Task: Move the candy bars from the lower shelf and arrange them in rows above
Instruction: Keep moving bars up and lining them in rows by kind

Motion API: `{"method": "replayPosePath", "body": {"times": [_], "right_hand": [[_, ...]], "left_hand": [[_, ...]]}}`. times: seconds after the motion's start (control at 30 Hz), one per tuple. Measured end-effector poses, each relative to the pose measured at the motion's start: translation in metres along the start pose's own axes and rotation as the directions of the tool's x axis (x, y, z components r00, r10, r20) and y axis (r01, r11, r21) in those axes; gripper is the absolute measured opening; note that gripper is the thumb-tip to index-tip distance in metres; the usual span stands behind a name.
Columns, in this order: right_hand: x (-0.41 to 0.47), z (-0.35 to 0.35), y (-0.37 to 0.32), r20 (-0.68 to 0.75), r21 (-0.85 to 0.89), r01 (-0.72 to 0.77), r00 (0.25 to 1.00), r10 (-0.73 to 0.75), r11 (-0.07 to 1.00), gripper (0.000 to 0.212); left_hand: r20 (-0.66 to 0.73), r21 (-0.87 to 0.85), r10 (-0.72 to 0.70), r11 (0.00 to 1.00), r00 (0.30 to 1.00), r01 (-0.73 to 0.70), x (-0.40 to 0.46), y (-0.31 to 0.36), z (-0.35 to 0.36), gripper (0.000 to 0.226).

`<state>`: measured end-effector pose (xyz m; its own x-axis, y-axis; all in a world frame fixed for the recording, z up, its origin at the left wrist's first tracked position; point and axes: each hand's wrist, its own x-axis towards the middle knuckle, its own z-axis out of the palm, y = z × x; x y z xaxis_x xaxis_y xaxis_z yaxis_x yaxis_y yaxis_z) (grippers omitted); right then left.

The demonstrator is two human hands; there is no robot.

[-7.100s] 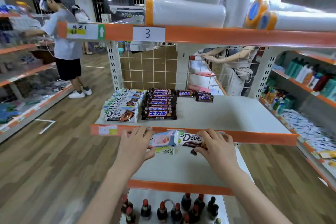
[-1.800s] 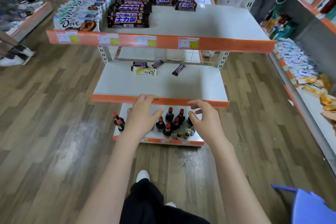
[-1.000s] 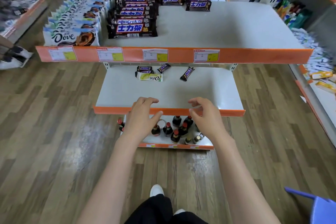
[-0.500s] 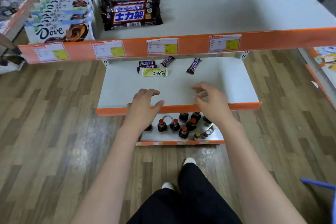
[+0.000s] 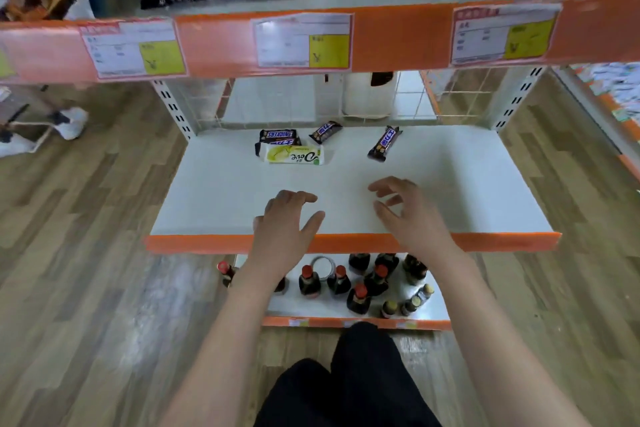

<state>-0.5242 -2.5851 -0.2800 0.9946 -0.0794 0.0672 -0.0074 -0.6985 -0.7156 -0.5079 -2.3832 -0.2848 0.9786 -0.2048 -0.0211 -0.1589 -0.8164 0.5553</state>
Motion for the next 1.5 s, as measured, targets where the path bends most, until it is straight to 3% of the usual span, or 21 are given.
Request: {"method": "replayPosePath", "body": {"times": [0.2,0.37,0.53,0.7,0.87,1.13,1.37,1.5], "right_hand": [[0.041,0.038,0.056,-0.03,-0.031,0.03,0.999,-0.031,0.999,0.023],[0.069,0.056,0.086,-0.036,-0.111,0.015,0.999,-0.019,0.994,0.025],[0.106,0.055,0.097,-0.037,-0.263,-0.077,0.997,0.07,0.962,0.049],[0.15,0.053,0.101,0.049,-0.51,-0.164,0.975,0.219,0.844,0.067],[0.163,0.055,0.106,0.083,-0.545,-0.181,0.96,0.267,0.819,0.059],[0.142,0.06,0.103,-0.062,-0.557,-0.114,0.994,0.095,0.823,0.031],[0.125,0.058,0.1,-0.035,-0.49,-0.066,0.998,0.056,0.869,0.019],[0.123,0.057,0.097,-0.036,-0.465,-0.084,0.996,0.076,0.882,0.015]], "left_hand": [[-0.03,0.169,0.024,0.985,0.999,-0.019,0.046,-0.032,0.052,0.036],[-0.081,0.198,0.032,0.98,0.996,-0.015,0.072,-0.051,0.078,0.037],[-0.127,0.297,-0.059,0.95,0.99,0.095,0.109,-0.06,0.091,0.055],[-0.094,0.422,-0.058,0.902,0.994,0.092,0.155,-0.065,0.085,0.07],[-0.002,0.491,-0.073,0.869,0.997,0.065,0.173,-0.067,0.081,0.065],[-0.16,0.528,-0.089,0.834,0.983,0.161,0.155,-0.05,0.096,0.025],[-0.269,0.487,-0.202,0.815,0.942,0.314,0.148,-0.035,0.104,0.022],[-0.246,0.432,-0.306,0.815,0.92,0.386,0.148,-0.022,0.109,0.029]]}}
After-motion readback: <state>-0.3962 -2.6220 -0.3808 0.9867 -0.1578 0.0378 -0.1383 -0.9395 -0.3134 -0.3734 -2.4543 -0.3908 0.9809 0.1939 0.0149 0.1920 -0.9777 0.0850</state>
